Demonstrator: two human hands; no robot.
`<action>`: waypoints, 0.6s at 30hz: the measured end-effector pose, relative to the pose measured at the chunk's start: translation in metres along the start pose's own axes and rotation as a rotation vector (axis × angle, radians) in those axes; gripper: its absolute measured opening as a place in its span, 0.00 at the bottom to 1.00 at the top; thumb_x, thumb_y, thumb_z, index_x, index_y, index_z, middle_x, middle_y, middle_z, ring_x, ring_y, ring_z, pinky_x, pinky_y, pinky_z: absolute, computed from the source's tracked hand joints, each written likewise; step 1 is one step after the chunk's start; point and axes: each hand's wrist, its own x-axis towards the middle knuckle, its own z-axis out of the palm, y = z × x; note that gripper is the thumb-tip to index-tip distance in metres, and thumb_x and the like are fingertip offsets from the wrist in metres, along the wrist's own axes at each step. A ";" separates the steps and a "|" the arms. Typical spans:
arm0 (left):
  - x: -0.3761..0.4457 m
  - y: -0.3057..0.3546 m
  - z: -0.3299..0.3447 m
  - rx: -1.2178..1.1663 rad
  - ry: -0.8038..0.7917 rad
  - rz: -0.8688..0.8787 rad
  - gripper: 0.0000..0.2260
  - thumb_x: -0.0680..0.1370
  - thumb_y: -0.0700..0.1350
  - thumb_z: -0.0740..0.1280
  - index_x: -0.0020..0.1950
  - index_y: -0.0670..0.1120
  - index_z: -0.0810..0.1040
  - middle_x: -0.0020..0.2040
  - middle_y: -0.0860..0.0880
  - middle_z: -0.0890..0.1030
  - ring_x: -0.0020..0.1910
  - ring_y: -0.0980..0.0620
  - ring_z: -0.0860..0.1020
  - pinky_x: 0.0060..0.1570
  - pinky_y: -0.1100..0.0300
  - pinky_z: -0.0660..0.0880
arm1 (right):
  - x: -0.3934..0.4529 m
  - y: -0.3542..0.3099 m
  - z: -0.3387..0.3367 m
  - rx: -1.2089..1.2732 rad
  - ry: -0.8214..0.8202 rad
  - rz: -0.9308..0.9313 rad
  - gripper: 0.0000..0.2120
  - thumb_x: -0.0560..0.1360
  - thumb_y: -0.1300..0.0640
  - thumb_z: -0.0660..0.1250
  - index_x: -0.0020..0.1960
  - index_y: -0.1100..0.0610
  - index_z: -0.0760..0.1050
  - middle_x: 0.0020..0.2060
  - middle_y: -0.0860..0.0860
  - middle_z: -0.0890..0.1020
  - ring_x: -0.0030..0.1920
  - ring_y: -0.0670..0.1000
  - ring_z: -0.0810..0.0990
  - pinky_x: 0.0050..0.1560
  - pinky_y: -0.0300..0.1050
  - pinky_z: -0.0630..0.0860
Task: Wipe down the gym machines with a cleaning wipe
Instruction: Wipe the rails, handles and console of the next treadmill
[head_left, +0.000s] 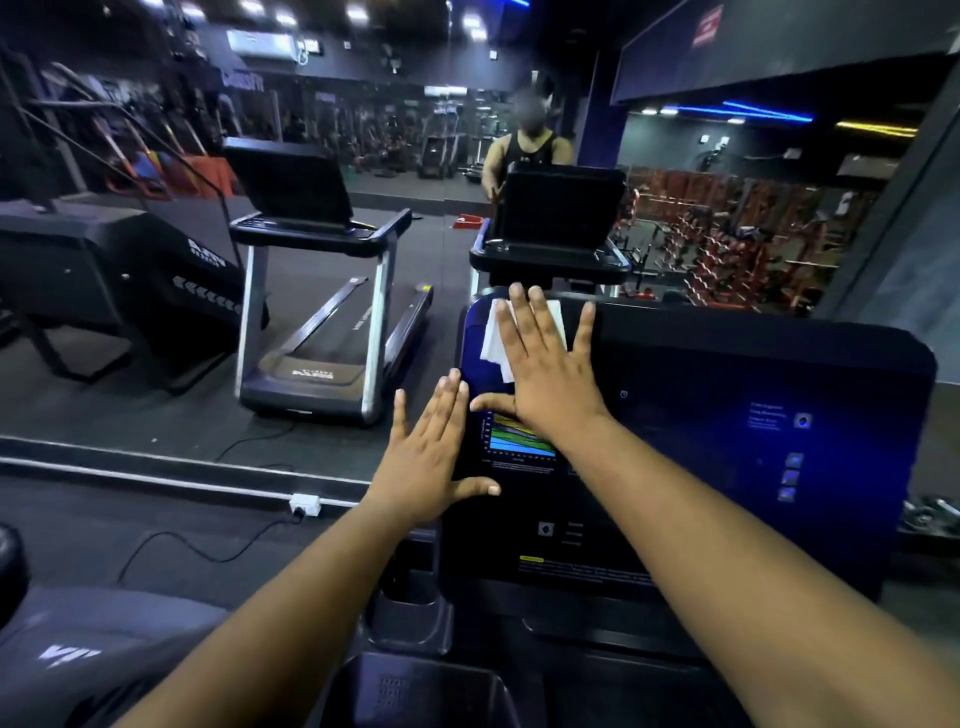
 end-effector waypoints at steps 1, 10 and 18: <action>-0.003 -0.004 0.000 -0.005 -0.009 -0.007 0.56 0.70 0.81 0.49 0.83 0.42 0.40 0.83 0.46 0.39 0.82 0.51 0.41 0.77 0.32 0.42 | -0.010 -0.008 0.005 0.015 0.001 -0.029 0.58 0.68 0.18 0.44 0.83 0.57 0.38 0.81 0.55 0.36 0.81 0.56 0.37 0.72 0.78 0.37; -0.019 -0.006 -0.001 0.067 -0.144 -0.022 0.61 0.66 0.83 0.50 0.82 0.41 0.37 0.82 0.45 0.34 0.82 0.51 0.36 0.77 0.33 0.41 | -0.050 -0.026 0.031 0.009 0.008 -0.107 0.47 0.75 0.26 0.51 0.83 0.52 0.43 0.82 0.51 0.42 0.82 0.52 0.43 0.72 0.78 0.39; -0.052 -0.005 0.010 0.170 -0.201 0.035 0.63 0.62 0.80 0.56 0.82 0.41 0.39 0.84 0.44 0.40 0.83 0.50 0.42 0.75 0.29 0.48 | -0.165 -0.077 0.083 0.070 -0.077 -0.208 0.48 0.76 0.27 0.57 0.83 0.56 0.46 0.83 0.54 0.45 0.82 0.55 0.46 0.74 0.77 0.49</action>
